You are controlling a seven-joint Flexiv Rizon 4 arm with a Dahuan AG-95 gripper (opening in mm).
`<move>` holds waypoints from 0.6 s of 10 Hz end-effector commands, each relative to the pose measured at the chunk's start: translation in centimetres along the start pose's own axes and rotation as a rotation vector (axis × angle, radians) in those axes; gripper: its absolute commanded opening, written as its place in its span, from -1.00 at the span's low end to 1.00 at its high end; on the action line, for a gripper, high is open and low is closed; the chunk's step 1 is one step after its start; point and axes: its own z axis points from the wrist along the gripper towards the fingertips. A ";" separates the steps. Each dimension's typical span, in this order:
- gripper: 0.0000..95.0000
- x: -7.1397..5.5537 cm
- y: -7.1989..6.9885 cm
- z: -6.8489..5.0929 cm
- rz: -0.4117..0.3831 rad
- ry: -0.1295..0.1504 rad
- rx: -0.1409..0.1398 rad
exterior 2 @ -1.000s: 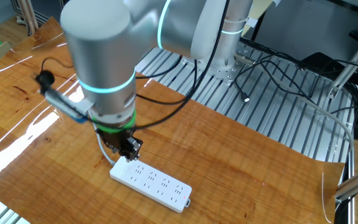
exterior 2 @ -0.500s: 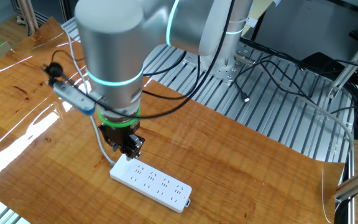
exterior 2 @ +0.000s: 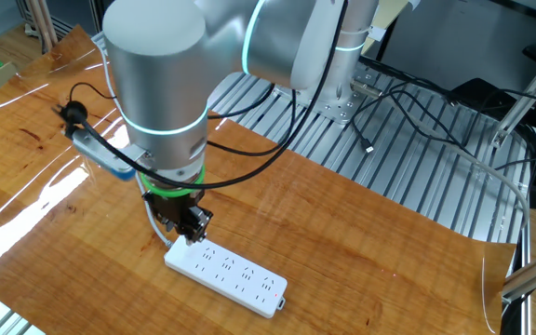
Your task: Turn off the power strip by pressing the button
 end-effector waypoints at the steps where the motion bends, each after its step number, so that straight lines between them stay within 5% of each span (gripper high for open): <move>1: -0.20 -0.2 -0.1 0.4 -0.032 -0.002 0.005; 3: -0.20 -0.5 -0.3 1.2 -0.053 0.001 0.010; 4: 0.20 -0.6 -0.4 1.6 -0.054 0.008 0.007; 6: 0.20 -0.4 -0.1 2.3 -0.051 0.028 0.008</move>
